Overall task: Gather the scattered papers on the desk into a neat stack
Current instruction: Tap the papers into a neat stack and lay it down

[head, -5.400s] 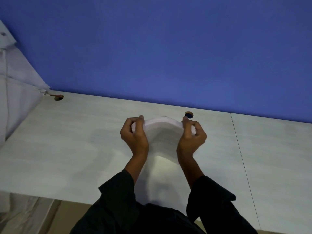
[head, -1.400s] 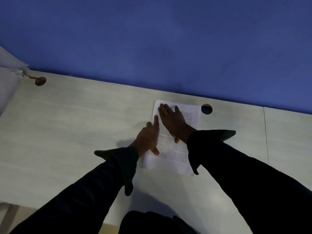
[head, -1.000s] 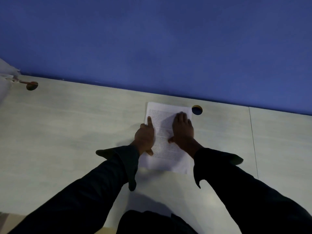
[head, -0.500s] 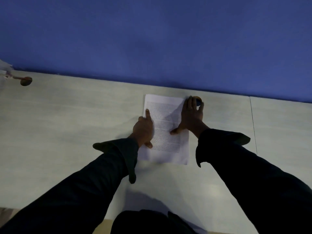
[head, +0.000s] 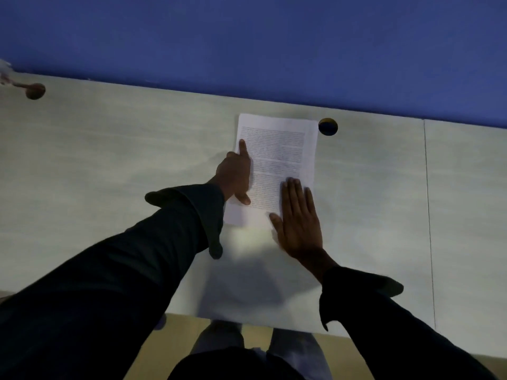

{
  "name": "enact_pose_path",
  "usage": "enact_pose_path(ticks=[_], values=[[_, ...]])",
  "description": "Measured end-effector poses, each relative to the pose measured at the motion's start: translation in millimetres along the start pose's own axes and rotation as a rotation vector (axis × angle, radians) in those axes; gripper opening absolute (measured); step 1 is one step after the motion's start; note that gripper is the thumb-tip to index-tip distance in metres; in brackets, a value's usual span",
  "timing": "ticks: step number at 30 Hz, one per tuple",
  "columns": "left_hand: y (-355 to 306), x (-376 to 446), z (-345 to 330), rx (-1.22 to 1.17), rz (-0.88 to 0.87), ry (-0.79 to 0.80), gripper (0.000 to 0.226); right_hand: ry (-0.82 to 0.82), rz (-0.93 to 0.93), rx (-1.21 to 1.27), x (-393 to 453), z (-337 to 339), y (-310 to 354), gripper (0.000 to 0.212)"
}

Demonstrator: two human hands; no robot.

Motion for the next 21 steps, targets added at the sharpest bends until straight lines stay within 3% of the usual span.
enact_pose_path(ticks=[4,8,13,21], values=[[3,-7,4,-0.02,-0.075,0.012,0.167,0.036,-0.007,-0.038,-35,-1,9,0.071],[10,-5,7,-0.02,-0.08,0.108,0.166,-0.139,0.066,-0.08,-37,14,44,0.049],[14,-2,5,0.018,-0.095,0.115,0.159,-0.082,0.029,-0.086,-10,-19,90,0.063],[15,3,-1,-0.088,-0.077,0.052,0.152,-0.185,0.026,-0.112,5,-15,90,0.055]])
Point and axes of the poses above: each hand's wrist, its own x-axis towards the middle knuckle, its own z-axis out of the back of the hand, y = z × x, the point moved 8 cm from there along x, towards the middle knuckle, and after that the axes turned 9 degrees about z, right-handed, at the moved point
